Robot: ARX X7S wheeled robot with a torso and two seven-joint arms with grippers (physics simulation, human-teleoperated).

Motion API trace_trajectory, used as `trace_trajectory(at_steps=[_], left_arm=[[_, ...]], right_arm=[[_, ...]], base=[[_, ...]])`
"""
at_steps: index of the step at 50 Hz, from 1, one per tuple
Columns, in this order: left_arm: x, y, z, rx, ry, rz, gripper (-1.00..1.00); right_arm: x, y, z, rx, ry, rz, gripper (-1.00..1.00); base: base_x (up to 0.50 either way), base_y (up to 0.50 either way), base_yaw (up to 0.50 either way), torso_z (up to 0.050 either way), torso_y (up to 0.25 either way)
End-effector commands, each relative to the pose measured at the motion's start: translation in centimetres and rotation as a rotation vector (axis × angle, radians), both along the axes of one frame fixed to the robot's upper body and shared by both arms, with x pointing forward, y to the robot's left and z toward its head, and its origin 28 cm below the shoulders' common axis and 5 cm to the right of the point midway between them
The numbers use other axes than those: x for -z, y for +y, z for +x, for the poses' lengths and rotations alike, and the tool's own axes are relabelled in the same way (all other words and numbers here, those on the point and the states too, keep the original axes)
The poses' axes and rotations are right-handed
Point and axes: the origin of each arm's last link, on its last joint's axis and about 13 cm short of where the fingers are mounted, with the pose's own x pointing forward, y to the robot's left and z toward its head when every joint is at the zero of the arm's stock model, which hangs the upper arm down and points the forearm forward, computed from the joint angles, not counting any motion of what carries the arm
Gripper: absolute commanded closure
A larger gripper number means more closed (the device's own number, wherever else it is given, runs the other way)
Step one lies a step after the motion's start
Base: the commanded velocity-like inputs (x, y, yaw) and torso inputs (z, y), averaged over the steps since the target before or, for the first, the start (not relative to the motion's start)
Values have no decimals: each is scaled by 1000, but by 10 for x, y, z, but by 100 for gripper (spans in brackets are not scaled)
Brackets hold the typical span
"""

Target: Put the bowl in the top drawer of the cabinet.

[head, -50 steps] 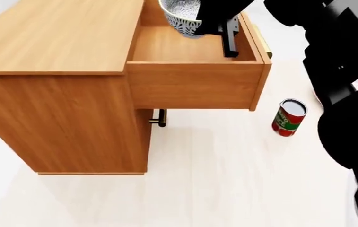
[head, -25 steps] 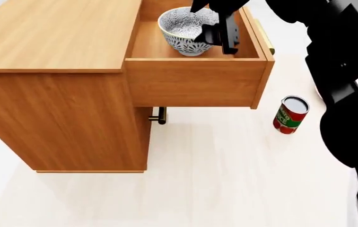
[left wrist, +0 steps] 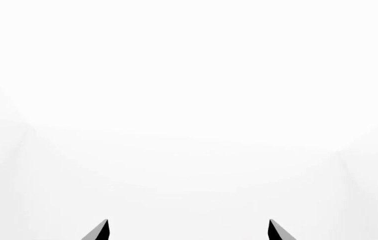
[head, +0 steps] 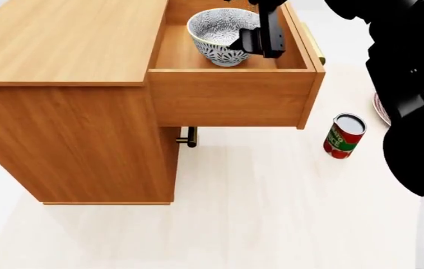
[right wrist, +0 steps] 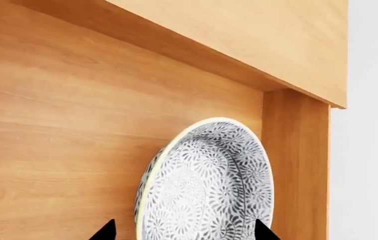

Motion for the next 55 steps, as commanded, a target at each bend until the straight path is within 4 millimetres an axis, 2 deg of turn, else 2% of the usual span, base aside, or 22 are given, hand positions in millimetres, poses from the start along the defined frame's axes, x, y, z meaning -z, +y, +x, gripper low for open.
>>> trace_trajectory(at_steps=[1,8,16,24,33,34,36,39,44,55], left_arm=[[0,0,0,5,-5,-1,-100],[0,0,0,24,-10,-12,-100],[0,0,0,34,-20,-19,-100],[0,0,0,16,-16,-31,-100],[0,-1,0,33,-3,-33,-100],[0,-1,0,34,-3,-33,-100],[0,-1,0,36,-1,-31,-100],[0,-1,0,41,1,-28,-100],[0,-1,0,47,-1,-18,-100],[0,0,0,44,4,-14,-100]], right_arm=[[-19,0,-10,-24,-20,10,-100],[-42,0,-23,-45,-56,20,-100],[-56,-4,-32,-71,-95,61,-100],[-69,-20,-40,-136,-211,260,-100],[-70,-49,-42,-159,-381,544,-100],[-64,-55,-42,-144,-394,581,-100],[-35,-80,-42,-36,-363,745,-100],[-31,-70,-77,-142,-486,826,-100],[2,-86,-102,-89,-529,976,-100],[31,-101,-162,-28,-640,1167,-100]], base=[[0,0,0,0,0],[0,0,0,0,0],[0,0,0,0,0],[0,0,0,0,0],[0,0,0,0,0],[0,0,0,0,0],[0,0,0,0,0],[0,0,0,0,77],[0,0,0,0,77],[0,0,0,0,78]])
